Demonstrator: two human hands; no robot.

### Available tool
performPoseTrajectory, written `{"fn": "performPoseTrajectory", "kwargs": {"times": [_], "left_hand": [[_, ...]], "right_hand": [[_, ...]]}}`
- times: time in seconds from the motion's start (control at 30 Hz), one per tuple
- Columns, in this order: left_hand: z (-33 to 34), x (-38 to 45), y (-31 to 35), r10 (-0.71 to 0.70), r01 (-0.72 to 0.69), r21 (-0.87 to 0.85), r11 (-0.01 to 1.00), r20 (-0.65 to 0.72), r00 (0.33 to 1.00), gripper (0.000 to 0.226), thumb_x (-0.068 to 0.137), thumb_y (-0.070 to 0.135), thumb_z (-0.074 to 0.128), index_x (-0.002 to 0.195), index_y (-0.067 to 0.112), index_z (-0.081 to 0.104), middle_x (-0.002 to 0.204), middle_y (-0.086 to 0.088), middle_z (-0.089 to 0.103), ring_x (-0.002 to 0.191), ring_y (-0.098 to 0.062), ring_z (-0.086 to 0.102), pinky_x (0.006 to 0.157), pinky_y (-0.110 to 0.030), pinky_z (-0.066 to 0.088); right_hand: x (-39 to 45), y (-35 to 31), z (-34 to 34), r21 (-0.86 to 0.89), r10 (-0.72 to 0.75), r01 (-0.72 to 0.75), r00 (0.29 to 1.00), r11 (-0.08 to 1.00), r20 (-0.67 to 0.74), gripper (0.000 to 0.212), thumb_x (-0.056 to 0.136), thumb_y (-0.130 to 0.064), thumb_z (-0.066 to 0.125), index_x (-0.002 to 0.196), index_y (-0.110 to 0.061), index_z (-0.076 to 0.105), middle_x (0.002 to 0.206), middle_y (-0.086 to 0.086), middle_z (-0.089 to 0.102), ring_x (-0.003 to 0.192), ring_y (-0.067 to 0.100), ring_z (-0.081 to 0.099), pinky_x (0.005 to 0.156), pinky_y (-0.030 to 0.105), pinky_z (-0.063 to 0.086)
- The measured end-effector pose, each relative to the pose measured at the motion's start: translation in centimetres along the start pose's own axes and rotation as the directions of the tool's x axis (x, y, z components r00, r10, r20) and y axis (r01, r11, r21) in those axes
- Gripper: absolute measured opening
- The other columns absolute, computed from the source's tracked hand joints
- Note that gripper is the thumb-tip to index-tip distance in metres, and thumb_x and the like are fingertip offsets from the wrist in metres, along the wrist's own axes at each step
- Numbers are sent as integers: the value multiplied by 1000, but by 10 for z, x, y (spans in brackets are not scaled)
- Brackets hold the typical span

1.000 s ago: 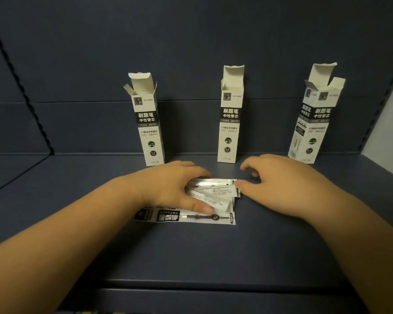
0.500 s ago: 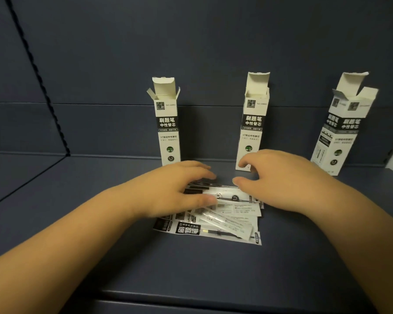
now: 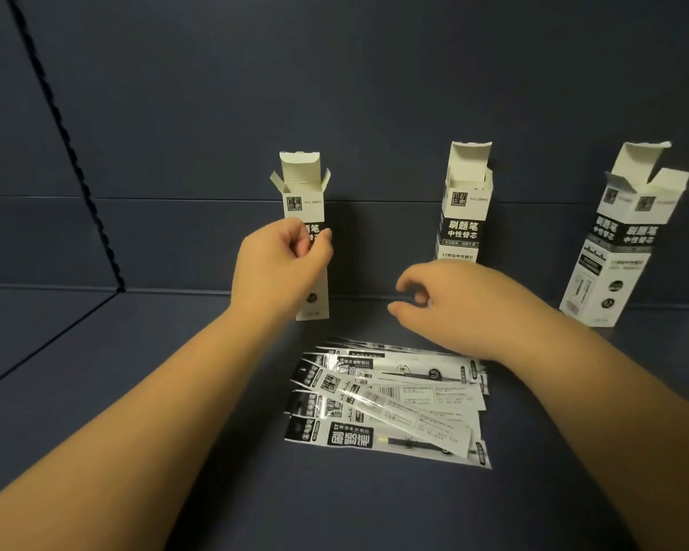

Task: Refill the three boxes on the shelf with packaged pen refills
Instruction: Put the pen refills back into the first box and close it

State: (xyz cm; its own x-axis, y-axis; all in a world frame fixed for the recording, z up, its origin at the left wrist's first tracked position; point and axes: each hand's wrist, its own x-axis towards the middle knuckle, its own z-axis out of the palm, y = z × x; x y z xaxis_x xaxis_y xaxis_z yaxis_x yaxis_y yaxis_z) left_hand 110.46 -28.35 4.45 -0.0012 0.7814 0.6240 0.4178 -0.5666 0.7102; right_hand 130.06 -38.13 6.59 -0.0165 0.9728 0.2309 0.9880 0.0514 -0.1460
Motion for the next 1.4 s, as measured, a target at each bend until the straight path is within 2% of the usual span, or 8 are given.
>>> {"fn": "performPoseTrajectory", "kwargs": {"times": [0.1, 0.3, 0.43, 0.6, 0.77, 0.9, 1.27, 1.4], "left_hand": [[7, -3, -13, 55, -50, 82, 995, -52, 997, 48, 86, 38, 69, 63, 19, 31, 63, -3, 47, 63, -19, 44, 58, -43, 45], [4, 0, -35, -80, 79, -17, 997, -51, 996, 47, 79, 44, 79, 77, 19, 39, 72, 0, 42, 63, -13, 38, 59, -32, 38], [3, 2, -44, -150, 151, 19, 988, -21, 988, 65, 70, 48, 85, 115, 21, 47, 109, 6, 48, 96, -9, 50, 82, -22, 44], [8, 6, -52, -173, 177, -29, 984, 102, 980, 90, 71, 48, 85, 144, 19, 40, 138, 7, 53, 128, -9, 51, 108, -36, 44], [10, 1, -48, -155, 177, -118, 977, 177, 972, 79, 78, 35, 83, 143, 25, 41, 131, 17, 59, 120, 1, 57, 105, -34, 48], [6, 0, -43, -113, 134, -92, 987, 203, 973, 64, 82, 33, 80, 135, 35, 43, 117, 26, 60, 108, 9, 58, 90, -20, 49], [-4, -9, -25, 26, 0, -69, 998, 384, 923, 59, 80, 23, 80, 125, 42, 46, 122, 23, 62, 112, 12, 58, 87, -11, 49], [-5, -10, -26, 24, 12, -85, 996, 403, 915, 60, 80, 23, 79, 130, 37, 48, 121, 22, 65, 114, 6, 61, 93, -21, 51]], "right_hand": [[-3, 5, 11, 37, 7, -7, 1000, 999, 11, 35, 97, -55, 50, 125, -37, 61, 105, -19, 58, 95, 5, 58, 81, 28, 51], [-9, 12, 14, 61, -7, 4, 999, 998, 45, 35, 99, -53, 50, 130, -40, 58, 117, -19, 59, 102, -1, 55, 90, 26, 50], [-13, 16, 9, 55, -3, 0, 999, 998, 53, 35, 99, -53, 50, 133, -43, 55, 113, -23, 55, 99, -2, 52, 86, 21, 46], [-17, 8, 8, 6, -41, 40, 995, 999, 89, 47, 96, -64, 42, 136, -42, 52, 116, -23, 54, 103, -1, 53, 93, 24, 48], [-23, -7, 7, -61, -123, 138, 970, 989, 208, 71, 86, -82, 33, 144, -43, 42, 133, -25, 49, 121, 0, 47, 104, 28, 43], [-27, -10, 9, -69, -179, 206, 943, 976, 281, 75, 79, -88, 38, 137, -43, 46, 121, -23, 50, 114, 1, 46, 99, 29, 45], [-27, -3, 13, -37, -232, 256, 922, 966, 311, 35, 98, -52, 49, 129, -37, 55, 118, -16, 51, 113, 8, 47, 100, 31, 45], [-29, -5, 15, -26, -234, 249, 936, 968, 265, 16, 98, -44, 52, 107, -34, 60, 111, -14, 49, 106, 8, 47, 95, 32, 48]]}}
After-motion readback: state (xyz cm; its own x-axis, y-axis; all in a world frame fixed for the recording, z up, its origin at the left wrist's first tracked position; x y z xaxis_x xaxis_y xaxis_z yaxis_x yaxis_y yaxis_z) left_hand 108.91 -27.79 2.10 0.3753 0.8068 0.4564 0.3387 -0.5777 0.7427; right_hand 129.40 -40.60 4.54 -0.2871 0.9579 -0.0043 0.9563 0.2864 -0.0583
